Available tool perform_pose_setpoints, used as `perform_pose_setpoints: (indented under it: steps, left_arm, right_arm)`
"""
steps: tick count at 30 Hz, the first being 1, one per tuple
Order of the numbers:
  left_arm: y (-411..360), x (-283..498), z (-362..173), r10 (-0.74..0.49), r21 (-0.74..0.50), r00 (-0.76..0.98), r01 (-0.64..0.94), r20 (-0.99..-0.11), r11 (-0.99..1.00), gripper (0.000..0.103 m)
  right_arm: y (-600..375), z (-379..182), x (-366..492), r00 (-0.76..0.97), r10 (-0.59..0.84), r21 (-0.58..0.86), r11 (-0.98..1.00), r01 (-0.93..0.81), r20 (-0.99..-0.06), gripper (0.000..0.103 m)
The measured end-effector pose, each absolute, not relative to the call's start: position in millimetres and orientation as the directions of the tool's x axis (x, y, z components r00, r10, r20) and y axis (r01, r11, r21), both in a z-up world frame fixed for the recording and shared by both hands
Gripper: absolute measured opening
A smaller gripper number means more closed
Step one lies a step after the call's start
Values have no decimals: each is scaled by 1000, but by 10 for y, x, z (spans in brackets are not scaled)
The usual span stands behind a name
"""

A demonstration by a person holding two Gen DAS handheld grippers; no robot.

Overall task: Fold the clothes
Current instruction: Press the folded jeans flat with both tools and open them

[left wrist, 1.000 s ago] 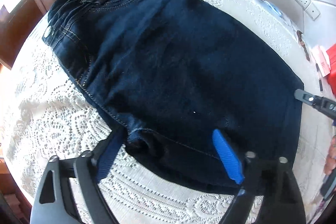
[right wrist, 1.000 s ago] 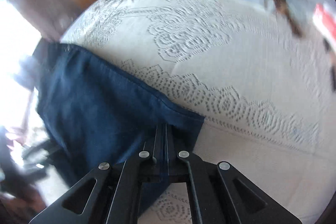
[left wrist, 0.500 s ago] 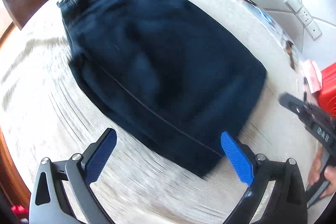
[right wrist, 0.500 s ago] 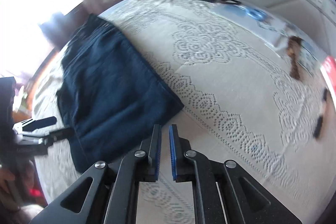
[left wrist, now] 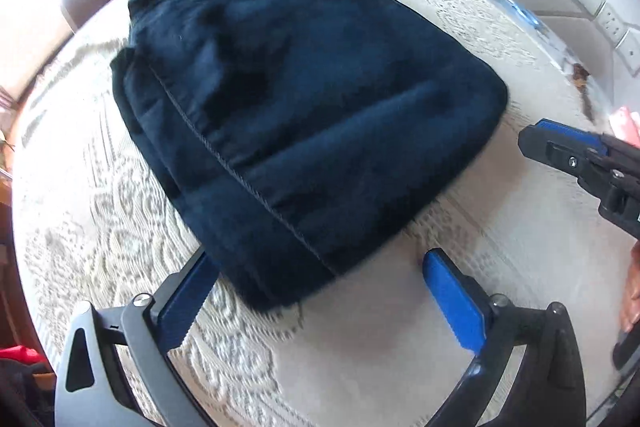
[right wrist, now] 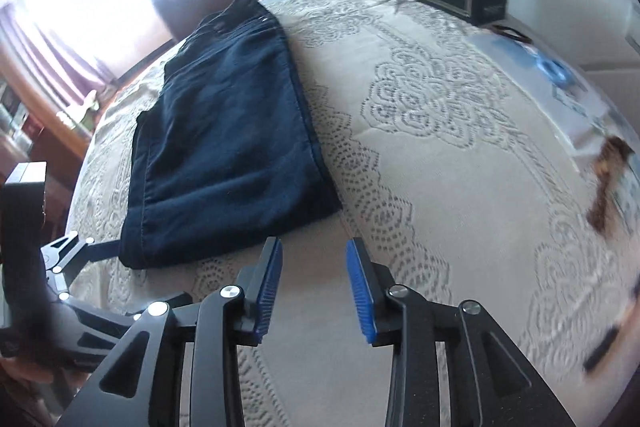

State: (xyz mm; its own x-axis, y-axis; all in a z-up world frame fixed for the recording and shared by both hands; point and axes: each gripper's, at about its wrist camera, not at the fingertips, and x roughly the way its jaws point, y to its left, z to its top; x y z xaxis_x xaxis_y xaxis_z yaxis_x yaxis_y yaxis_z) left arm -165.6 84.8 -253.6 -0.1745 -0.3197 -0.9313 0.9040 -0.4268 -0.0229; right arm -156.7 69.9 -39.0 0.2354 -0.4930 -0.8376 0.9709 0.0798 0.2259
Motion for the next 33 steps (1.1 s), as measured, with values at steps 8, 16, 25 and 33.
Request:
perform_pose_setpoints:
  steps: [8,16,25,33]
  left_arm:
    - [739,-1631,-2513,-349,-29,-174,923,-921,-383,103]
    - [734,-1689,-2521,-369,-27,-210,896,-905,-444,99]
    - [596,-1318,-2221,-301,-125,-290,876,-908,-466,40]
    - [309,-1047,-1523,-366,-146,-378,838,-851,-526,31]
  right_arm:
    - [391,-507,-1561,268,-495,193,198,961,-827,35]
    - [343,-614,-1469,298,-517,163,291,943,-802,44]
    - [438,-506,-1325,277,-503,225,163,961,-819,26]
    - [446,178,-1107,351,-586,342,132,931,-730,23]
